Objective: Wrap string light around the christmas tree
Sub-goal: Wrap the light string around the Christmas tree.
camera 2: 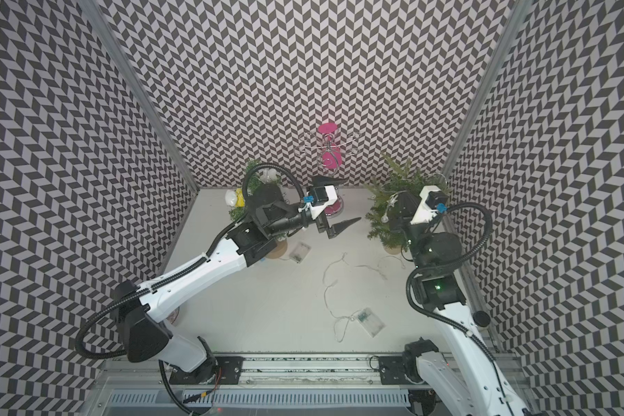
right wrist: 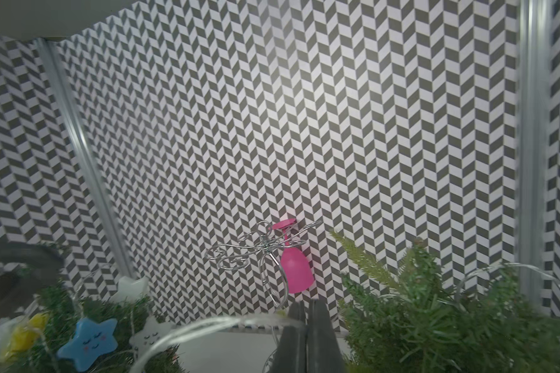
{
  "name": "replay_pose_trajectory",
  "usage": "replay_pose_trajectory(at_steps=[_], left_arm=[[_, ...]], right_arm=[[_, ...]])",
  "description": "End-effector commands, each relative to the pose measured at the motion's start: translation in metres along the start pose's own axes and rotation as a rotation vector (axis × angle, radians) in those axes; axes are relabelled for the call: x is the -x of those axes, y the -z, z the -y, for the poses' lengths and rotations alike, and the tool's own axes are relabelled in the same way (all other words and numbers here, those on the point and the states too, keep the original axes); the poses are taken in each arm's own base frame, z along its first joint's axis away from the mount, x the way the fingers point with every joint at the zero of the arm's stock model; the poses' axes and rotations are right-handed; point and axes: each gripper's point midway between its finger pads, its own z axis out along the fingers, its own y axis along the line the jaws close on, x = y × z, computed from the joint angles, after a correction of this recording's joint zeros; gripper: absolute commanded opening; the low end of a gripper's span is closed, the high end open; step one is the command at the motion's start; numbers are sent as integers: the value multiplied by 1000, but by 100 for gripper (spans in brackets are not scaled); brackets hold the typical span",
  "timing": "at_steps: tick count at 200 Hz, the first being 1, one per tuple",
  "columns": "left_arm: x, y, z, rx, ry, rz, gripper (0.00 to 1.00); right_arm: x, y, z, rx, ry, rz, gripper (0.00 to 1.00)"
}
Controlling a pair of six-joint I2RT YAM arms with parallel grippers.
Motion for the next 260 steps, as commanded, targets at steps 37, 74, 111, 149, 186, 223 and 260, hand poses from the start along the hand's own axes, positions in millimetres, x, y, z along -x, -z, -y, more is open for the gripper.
replay_pose_trajectory(at_steps=[37, 74, 111, 149, 186, 223, 260], left_arm=[[-47, 2, -17, 124, 130, -20, 93], [-84, -10, -26, 70, 232, -6, 91], [-119, -30, -34, 47, 286, -31, 90], [-122, -42, -33, 34, 294, 2, 89], [-120, -45, -33, 38, 296, 26, 90], [-119, -52, -31, 43, 300, 25, 92], [-122, -59, -22, 38, 287, 17, 93]], right_arm=[[26, 11, 27, -159, -90, 115, 7], [23, -2, 40, -236, -74, 74, 12], [29, 5, 54, -278, -99, 117, 30], [28, -4, 65, -300, -110, 97, 41], [32, -12, 69, -308, -118, 120, 54], [37, -12, 75, -338, -142, 152, 69], [39, -16, 63, -272, -139, 131, 70]])
